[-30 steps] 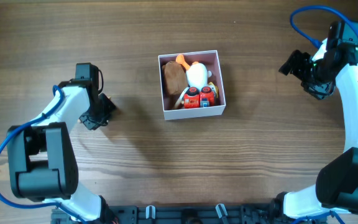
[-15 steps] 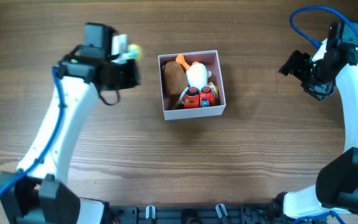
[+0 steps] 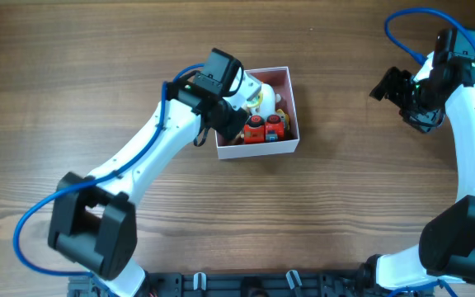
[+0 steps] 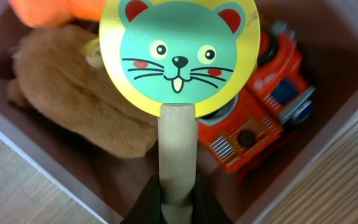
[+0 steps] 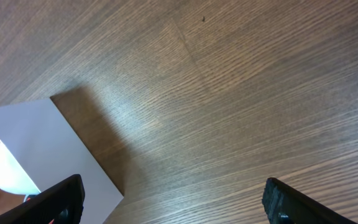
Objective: Pack container
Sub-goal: 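Lower the cat-face rattle drum into the box and release it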
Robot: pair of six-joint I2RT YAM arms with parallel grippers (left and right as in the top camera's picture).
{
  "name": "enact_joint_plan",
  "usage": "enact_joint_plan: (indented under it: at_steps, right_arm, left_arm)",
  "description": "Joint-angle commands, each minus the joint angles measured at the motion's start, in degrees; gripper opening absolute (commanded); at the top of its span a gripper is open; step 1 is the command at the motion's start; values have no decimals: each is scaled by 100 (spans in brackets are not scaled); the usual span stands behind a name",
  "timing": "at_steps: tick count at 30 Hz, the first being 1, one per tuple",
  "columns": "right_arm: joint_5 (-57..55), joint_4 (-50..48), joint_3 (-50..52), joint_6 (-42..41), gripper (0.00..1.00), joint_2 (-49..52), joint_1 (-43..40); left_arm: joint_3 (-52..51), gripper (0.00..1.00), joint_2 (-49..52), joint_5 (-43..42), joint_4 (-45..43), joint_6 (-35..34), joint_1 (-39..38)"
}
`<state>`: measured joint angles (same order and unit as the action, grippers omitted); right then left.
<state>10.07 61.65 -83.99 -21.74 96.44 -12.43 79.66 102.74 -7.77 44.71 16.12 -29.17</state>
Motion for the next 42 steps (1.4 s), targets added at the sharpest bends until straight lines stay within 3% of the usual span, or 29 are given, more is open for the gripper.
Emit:
enact_joint_plan:
  at_steps: [1,2,3,4,11,15,17,20,24,30,42]
  right_arm:
    - [-7,46,7,72,91,33,24]
    - [-7,57,9,74,91,33,24]
    - [-7,59,7,72,91,33,24]
    - [-7,63,9,70,91,33,24]
    - [37,-44,4,166,89,13,24]
    - [726,-511,-46,715,85,-232,24]
    - [1467,-835,-81,1108,84,-551,26]
    - [2173,-1300,-87,1652,86,-1189,26]
    - [2258,-1578,-87,2343,89,-2341,118]
    - [2173,-1475,-85,2347,96,-3617,131]
    - [2151,-1073,-85,2306,100,-4417,131]
  left_arm:
    - [7,28,11,146,11,767,-35]
    - [9,38,-7,146,13,745,-33]
    - [9,98,-28,146,15,697,-28]
    - [9,100,-59,157,44,662,-20]
    - [402,100,-835,1471,330,-708,-15]
    - [656,100,-1613,2529,658,-2234,177]
    - [662,100,-2129,2719,938,-3206,479]
    - [660,100,-2771,2712,1357,-3989,1084]
    - [660,100,-3467,2712,1794,-4103,1939]
    - [660,100,-3980,2715,2076,-4100,2789]
    - [660,100,-4072,2647,2031,-4100,2981]
